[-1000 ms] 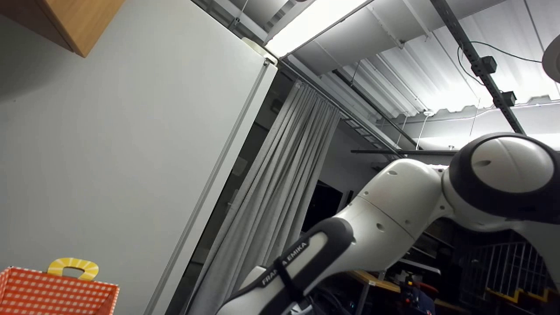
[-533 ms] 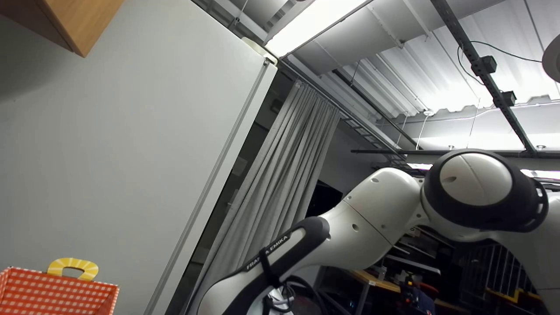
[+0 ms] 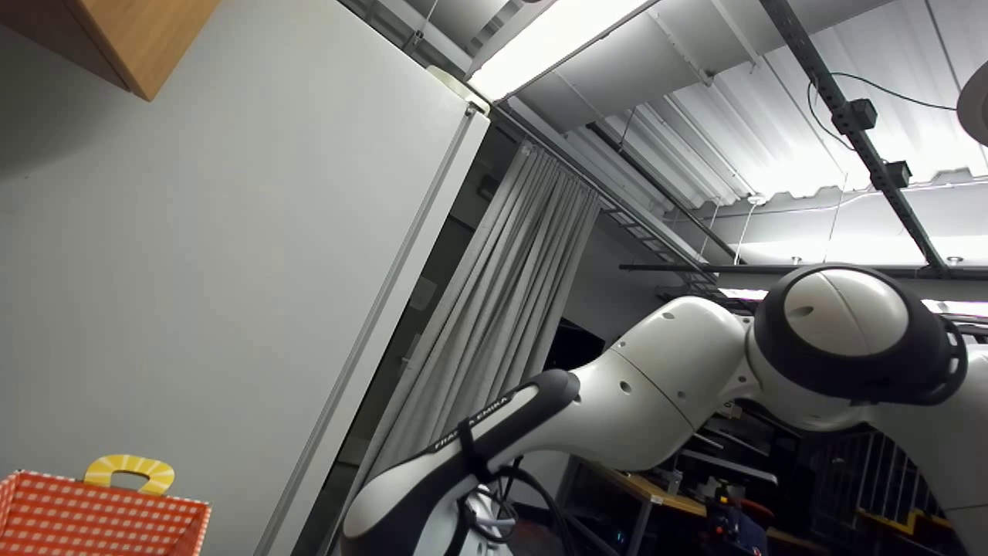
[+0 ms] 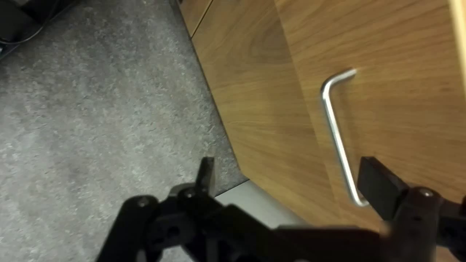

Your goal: Open the drawer on the right

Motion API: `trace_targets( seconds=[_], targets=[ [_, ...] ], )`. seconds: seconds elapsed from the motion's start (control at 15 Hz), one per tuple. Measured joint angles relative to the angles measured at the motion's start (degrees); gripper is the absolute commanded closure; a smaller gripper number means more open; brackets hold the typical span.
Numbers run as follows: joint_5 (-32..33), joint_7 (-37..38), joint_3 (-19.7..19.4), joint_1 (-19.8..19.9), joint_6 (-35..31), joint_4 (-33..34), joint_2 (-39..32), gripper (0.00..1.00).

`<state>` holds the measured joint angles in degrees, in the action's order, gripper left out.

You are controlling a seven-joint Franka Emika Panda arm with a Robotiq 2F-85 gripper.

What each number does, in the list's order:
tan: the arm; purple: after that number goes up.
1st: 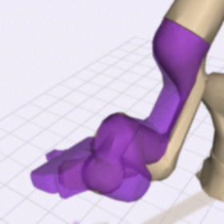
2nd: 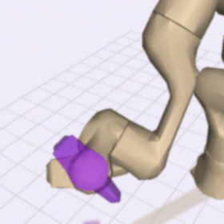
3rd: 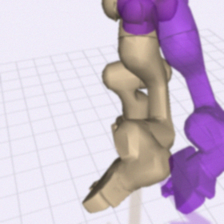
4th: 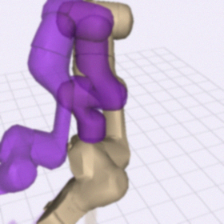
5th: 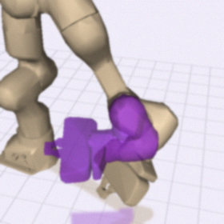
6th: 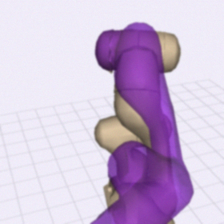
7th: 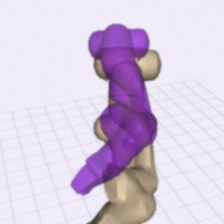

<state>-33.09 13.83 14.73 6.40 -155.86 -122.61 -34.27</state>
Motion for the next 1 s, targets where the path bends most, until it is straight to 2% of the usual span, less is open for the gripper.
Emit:
trace_targets(
  seconds=[0.13,0.33,1.0],
  targets=[
    [-4.3,-6.3,3.4,3.0,1.7,0.6,-0.2,0.00],
    [-5.7,-12.0,3.5,4.1,4.9,1.4,-0.6,0.00],
    [-5.7,-13.1,3.5,4.3,5.2,1.6,-1.0,0.00]
  ],
)
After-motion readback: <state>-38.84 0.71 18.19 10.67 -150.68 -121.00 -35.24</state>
